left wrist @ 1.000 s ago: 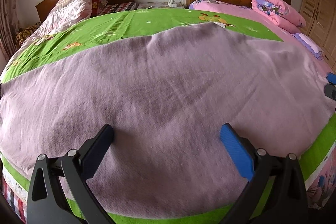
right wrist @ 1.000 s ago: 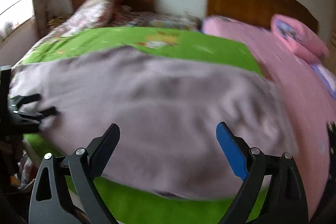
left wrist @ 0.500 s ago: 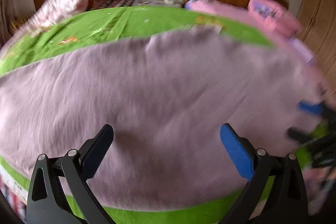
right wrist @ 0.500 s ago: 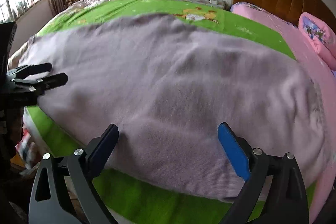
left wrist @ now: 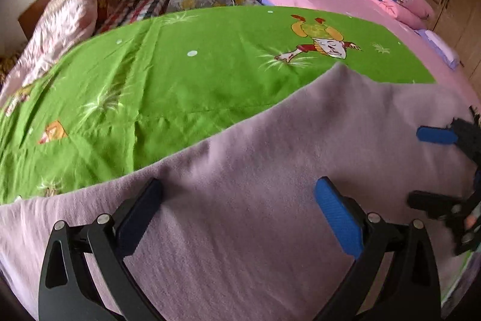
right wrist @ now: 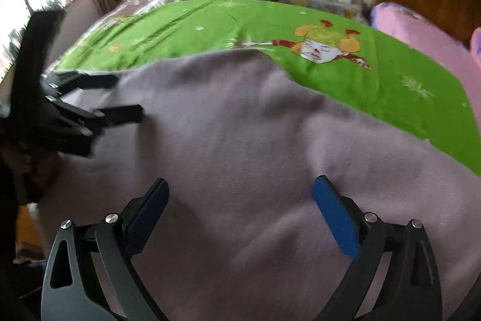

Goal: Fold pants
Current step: 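Smooth the folded lilac garment flat with both open tools, then grasp the ribbed lilac waistband end with the left tool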

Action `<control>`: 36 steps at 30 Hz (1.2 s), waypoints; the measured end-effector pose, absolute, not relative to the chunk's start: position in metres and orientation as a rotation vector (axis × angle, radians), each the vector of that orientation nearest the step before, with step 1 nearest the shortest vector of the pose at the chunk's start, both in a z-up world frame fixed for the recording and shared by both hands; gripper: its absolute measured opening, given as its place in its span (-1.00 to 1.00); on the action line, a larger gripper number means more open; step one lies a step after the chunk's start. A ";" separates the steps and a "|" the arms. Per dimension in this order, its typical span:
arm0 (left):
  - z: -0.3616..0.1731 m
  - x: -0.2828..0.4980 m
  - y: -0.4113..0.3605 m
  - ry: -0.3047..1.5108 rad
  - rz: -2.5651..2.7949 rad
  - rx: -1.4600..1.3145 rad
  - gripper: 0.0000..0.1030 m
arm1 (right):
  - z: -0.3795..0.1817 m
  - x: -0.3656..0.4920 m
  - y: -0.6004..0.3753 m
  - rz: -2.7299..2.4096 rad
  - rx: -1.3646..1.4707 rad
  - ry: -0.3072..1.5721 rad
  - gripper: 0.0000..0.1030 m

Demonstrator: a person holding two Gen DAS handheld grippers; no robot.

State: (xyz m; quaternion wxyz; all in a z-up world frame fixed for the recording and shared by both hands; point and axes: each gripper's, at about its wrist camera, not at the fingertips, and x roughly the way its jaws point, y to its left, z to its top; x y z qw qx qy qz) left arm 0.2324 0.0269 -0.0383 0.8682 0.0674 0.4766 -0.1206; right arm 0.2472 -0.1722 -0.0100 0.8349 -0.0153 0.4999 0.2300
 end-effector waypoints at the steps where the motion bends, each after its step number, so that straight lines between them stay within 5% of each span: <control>1: -0.040 0.231 0.025 0.980 -0.250 0.154 0.97 | -0.011 0.248 -0.174 0.494 -0.017 1.056 0.85; 13: -0.025 0.218 0.056 0.899 -0.270 -0.040 0.94 | -0.009 0.247 -0.164 0.461 -0.083 1.065 0.90; 20: 0.049 0.115 0.206 0.519 -0.156 -0.398 0.96 | 0.048 0.249 -0.043 0.605 -0.317 0.910 0.90; 28: -0.011 -0.005 0.426 0.542 0.361 -0.883 0.96 | 0.037 0.228 0.186 1.094 -0.617 0.766 0.90; 36: -0.058 -0.022 0.478 0.560 0.291 -1.104 0.96 | -0.010 0.211 0.283 1.193 -0.624 0.858 0.90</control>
